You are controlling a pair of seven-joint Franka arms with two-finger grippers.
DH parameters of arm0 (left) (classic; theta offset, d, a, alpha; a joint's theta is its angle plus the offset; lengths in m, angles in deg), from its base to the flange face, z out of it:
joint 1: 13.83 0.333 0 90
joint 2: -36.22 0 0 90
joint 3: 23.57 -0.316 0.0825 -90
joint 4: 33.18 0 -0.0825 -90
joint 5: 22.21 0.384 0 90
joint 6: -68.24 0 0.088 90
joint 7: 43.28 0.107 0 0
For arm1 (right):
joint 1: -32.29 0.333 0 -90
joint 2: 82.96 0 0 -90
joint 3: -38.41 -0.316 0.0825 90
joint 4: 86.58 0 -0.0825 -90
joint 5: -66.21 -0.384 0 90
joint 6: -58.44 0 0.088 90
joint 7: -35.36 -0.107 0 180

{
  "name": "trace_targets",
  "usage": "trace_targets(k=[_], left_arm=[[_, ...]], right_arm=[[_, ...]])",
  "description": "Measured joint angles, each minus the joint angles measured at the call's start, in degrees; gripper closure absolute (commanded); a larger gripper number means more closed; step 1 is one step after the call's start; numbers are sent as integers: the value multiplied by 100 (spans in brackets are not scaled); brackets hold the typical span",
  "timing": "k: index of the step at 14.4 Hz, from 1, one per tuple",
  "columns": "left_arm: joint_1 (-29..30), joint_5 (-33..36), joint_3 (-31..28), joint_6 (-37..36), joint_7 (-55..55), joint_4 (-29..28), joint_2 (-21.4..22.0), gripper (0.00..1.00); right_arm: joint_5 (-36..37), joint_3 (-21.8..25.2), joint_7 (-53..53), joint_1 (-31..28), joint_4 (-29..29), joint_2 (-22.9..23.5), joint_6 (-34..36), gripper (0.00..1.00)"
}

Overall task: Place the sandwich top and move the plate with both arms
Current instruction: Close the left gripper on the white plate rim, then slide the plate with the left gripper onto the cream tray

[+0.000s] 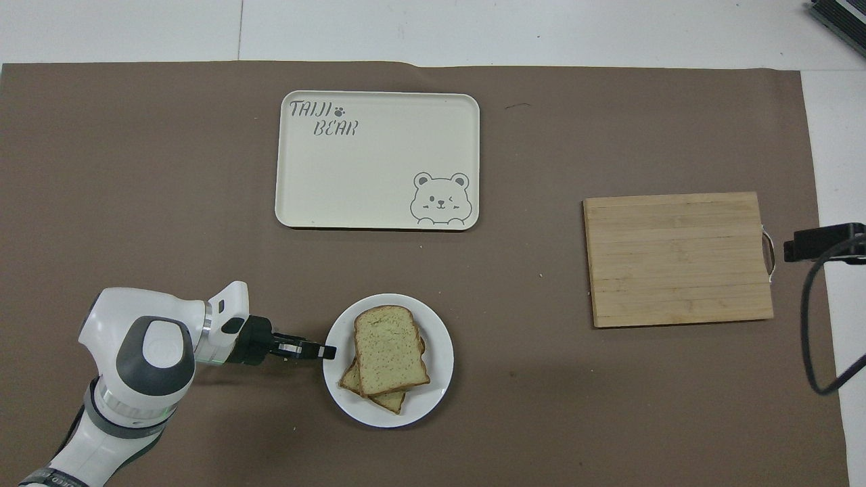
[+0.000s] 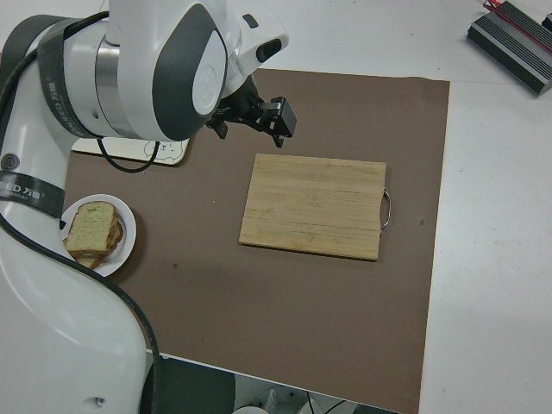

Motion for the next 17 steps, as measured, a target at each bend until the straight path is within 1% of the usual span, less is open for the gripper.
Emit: trace_targets(k=[8, 13, 17], left_arm=[[44, -61, -6, -123, 2, 3, 0, 100], [157, -122, -11, -461, 5, 107, -2, 100], [355, -132, -15, -795, 5, 367, -33, 100]], right_arm=[[0, 0, 0, 0, 0, 0, 0, 0], [0, 0, 0, 0, 0, 0, 0, 0], [0, 0, 0, 0, 0, 0, 0, 0]])
